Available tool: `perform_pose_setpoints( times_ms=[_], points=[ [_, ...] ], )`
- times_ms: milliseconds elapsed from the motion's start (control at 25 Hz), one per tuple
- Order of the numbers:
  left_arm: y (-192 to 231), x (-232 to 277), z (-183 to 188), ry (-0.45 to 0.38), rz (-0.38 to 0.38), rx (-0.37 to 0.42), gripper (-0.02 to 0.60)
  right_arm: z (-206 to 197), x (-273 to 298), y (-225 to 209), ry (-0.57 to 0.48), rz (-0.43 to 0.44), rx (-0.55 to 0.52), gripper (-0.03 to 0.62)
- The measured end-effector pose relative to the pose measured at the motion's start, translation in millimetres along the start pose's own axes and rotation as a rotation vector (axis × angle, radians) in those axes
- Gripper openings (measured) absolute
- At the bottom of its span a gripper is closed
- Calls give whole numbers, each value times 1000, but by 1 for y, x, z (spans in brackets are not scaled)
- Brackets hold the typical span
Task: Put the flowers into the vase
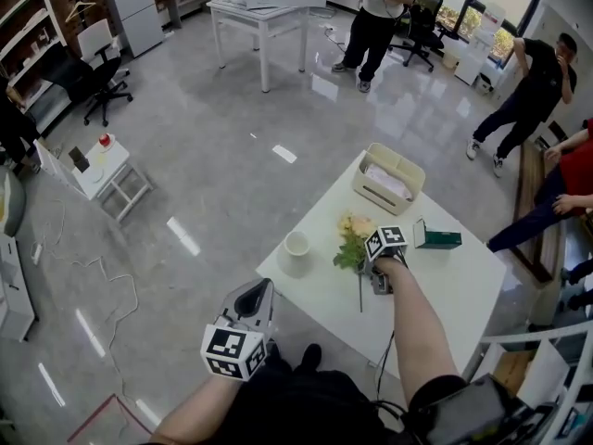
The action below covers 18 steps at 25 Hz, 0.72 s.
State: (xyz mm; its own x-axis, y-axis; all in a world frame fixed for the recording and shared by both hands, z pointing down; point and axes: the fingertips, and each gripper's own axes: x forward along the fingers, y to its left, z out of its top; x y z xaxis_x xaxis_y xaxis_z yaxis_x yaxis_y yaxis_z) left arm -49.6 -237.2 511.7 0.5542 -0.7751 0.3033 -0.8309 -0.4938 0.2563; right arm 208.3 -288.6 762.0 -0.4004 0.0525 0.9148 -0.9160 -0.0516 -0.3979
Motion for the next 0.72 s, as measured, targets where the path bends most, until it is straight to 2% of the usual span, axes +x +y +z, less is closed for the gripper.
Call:
perform_pose_setpoints(
  times_ms=[240, 400, 560, 720],
  points=[
    [-4, 7, 1, 8, -16, 8, 3, 2, 3, 0, 4, -13, -1, 47],
    [-8, 11, 3, 4, -27, 10, 3, 5, 0, 1, -44, -24, -11, 33],
    [-11, 13, 7, -5, -39, 18, 3, 9, -16, 8, -141, -7, -36, 31],
    [-16, 13, 13, -21, -56, 24, 3, 8, -45, 27, -299, 19, -98, 30]
  ],
)
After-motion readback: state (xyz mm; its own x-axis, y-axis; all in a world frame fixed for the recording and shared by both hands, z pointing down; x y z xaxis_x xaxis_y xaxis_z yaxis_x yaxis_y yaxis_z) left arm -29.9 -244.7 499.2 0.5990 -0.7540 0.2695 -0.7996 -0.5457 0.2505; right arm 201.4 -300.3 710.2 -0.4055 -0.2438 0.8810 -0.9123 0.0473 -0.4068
